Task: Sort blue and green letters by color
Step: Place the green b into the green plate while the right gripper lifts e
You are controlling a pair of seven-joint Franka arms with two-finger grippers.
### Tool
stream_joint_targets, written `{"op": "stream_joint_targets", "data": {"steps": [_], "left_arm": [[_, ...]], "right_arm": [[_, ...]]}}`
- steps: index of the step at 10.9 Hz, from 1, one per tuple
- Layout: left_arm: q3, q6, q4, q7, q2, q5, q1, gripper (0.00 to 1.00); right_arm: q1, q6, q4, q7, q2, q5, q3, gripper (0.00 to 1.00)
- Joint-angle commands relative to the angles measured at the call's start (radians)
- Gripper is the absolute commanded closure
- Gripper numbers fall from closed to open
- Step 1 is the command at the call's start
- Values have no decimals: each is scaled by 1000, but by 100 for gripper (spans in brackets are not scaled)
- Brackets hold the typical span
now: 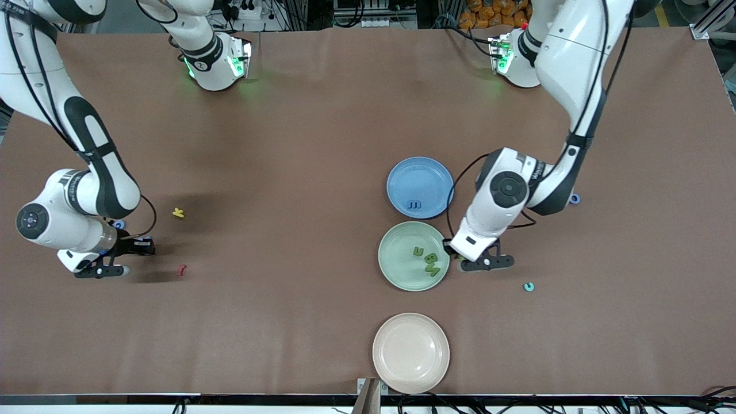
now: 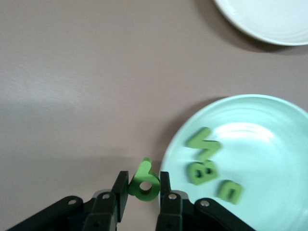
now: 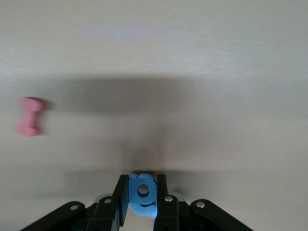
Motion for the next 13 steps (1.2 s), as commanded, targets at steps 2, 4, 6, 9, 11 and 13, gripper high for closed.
{"op": "stream_joint_targets", "data": {"steps": [2,4,6,9,11,13], "left_arm": [[70,-31,74,-142,24,-82,-146,90],[72,-31,125,-191,64,-84,-169,90],[73,-29,137,-176,75,-67,-169,1],[73,-52,127,-89,52,-44,-123,0],[61,-164,120,69,12,2,-31,0],[-46,-186,99,214,-9,10,149,0]], "right_arm": [[109,-125,-21,270,-77,20,6,100],[180,-161,-22,385,-96,95,7,100],[240,-165,-44,485,-112,158,9,100],[396,-147,-41,800,-116,251,9,100],[483,-135,-35,952,-117,337,9,100],[611,-115,-1,1194,-117,364,7,100]]}}
